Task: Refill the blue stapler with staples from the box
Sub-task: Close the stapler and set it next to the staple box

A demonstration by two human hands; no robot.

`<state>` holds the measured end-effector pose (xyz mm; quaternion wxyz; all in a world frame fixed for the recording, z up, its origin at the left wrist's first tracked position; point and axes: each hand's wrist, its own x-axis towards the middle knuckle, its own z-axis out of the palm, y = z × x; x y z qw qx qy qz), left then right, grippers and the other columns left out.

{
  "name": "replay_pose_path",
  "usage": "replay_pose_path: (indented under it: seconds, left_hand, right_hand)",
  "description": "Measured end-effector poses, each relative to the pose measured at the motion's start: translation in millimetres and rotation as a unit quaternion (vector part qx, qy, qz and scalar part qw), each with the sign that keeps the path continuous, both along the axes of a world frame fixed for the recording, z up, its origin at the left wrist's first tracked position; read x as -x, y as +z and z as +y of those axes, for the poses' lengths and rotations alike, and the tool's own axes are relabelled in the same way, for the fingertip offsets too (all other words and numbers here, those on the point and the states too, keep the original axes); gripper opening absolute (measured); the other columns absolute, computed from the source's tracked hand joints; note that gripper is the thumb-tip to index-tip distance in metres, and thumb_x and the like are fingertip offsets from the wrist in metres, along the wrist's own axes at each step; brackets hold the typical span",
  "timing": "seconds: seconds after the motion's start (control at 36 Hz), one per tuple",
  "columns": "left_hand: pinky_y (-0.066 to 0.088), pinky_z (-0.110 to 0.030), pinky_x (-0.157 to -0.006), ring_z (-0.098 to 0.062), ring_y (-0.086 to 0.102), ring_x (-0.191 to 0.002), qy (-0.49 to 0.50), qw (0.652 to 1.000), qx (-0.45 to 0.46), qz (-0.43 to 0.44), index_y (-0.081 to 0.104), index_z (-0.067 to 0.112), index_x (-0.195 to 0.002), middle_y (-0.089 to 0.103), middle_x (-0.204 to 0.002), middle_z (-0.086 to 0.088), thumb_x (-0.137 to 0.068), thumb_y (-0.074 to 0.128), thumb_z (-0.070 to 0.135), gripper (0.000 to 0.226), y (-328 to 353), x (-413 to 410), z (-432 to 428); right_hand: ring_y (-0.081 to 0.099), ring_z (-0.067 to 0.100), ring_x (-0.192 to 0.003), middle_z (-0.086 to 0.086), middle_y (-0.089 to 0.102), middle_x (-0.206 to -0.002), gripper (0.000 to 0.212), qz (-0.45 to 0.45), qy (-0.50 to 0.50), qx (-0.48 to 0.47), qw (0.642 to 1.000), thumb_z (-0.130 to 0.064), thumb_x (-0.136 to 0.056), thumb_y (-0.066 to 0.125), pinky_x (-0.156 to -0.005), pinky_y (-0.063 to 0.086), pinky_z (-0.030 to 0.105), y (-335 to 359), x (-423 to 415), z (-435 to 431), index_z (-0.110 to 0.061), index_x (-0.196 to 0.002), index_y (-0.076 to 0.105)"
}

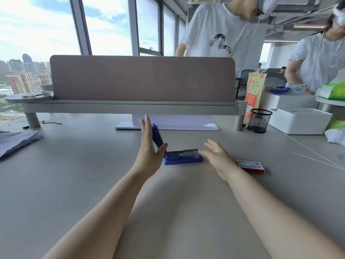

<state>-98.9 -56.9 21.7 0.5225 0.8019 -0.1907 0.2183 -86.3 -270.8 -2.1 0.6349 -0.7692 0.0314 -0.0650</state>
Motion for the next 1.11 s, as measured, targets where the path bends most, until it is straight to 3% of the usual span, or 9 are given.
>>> replay_pose_path:
  seconds: [0.08,0.17,0.25,0.42,0.53,0.61,0.72,0.81,1.11]
  left_hand:
    - [0.013,-0.021,-0.109,0.003,0.001,-0.140,-0.050,0.998,-0.029,0.017,-0.019,0.041,-0.141,-0.006,-0.154,0.021,-0.094,0.047,0.011,0.086,-7,0,-12]
    - [0.004,-0.025,-0.112,-0.003,0.005,-0.141,-0.072,0.992,-0.100,0.018,-0.019,0.036,-0.141,-0.003,-0.145,0.030,-0.095,0.042,0.014,0.080,-16,-3,-20]
    - [-0.010,-0.029,-0.113,-0.011,0.008,-0.145,-0.053,0.981,-0.187,-0.012,-0.012,0.026,-0.145,0.010,-0.153,0.017,-0.096,0.041,0.017,0.073,-24,-6,-24]
    - [-0.008,-0.037,-0.118,-0.013,0.003,-0.146,-0.017,0.956,-0.293,-0.018,0.002,0.023,-0.147,0.017,-0.157,0.004,-0.097,0.034,0.037,0.062,-33,-7,-24]
    - [-0.010,-0.037,-0.118,-0.009,-0.001,-0.146,-0.003,0.934,-0.358,-0.017,0.005,0.027,-0.148,0.008,-0.158,0.009,-0.095,0.030,0.047,0.061,-37,-9,-24]
    - [-0.011,-0.037,-0.117,-0.007,-0.003,-0.145,0.010,0.924,-0.382,-0.022,0.007,0.029,-0.147,0.007,-0.158,0.013,-0.095,0.032,0.047,0.061,-39,-10,-24]
    - [-0.011,-0.038,-0.117,-0.007,-0.001,-0.145,0.015,0.920,-0.391,-0.029,0.009,0.029,-0.147,0.009,-0.157,0.013,-0.095,0.032,0.047,0.060,-39,-10,-24]
    - [-0.010,-0.040,-0.118,-0.008,0.001,-0.146,0.015,0.916,-0.400,-0.033,0.013,0.029,-0.147,0.012,-0.157,0.013,-0.094,0.032,0.047,0.058,-38,-9,-24]
    - [-0.009,-0.040,-0.118,-0.009,0.002,-0.146,0.018,0.911,-0.410,-0.034,0.012,0.028,-0.147,0.013,-0.158,0.012,-0.094,0.032,0.048,0.061,-36,-7,-25]
  right_hand:
    - [0.033,0.018,-0.139,0.002,0.040,-0.148,0.056,0.007,-0.024,-0.089,0.996,-0.020,-0.088,0.051,-0.115,0.023,0.034,-2,-4,-9,-0.015,-0.141,0.032]
    - [0.034,0.019,-0.139,0.004,0.040,-0.148,0.049,0.008,-0.017,-0.145,0.989,-0.024,-0.093,0.040,-0.111,0.023,0.031,-2,-5,-10,-0.015,-0.140,0.034]
    - [0.031,0.017,-0.140,0.003,0.037,-0.151,0.048,0.010,-0.002,-0.170,0.985,-0.029,-0.095,0.035,-0.111,0.021,0.029,-1,-4,-10,-0.015,-0.140,0.035]
    - [0.033,0.017,-0.139,0.003,0.037,-0.150,0.047,-0.001,-0.003,-0.171,0.985,-0.031,-0.095,0.036,-0.114,0.020,0.031,1,-2,-9,-0.015,-0.140,0.037]
    - [0.036,0.011,-0.135,-0.006,0.043,-0.145,0.042,-0.052,-0.005,-0.058,0.997,-0.030,-0.094,0.038,-0.115,0.024,0.030,1,4,-7,-0.022,-0.135,0.045]
    - [0.039,0.003,-0.128,-0.010,0.048,-0.136,0.038,-0.102,0.019,0.062,0.993,-0.018,-0.096,0.039,-0.102,0.028,0.009,3,13,-1,-0.018,-0.132,0.050]
    - [0.031,0.007,-0.139,-0.011,0.045,-0.145,0.040,-0.118,0.019,0.217,0.969,-0.018,-0.094,0.040,-0.114,0.024,0.023,-4,12,2,-0.026,-0.132,0.051]
    - [0.037,0.008,-0.136,-0.021,0.048,-0.141,0.042,-0.090,-0.030,0.348,0.932,-0.024,-0.090,0.041,-0.110,0.031,0.026,1,17,-1,-0.038,-0.129,0.051]
    - [0.041,0.017,-0.132,-0.009,0.047,-0.144,0.052,-0.087,-0.048,0.400,0.911,-0.012,-0.089,0.036,-0.105,0.033,0.026,6,26,3,-0.036,-0.133,0.047]
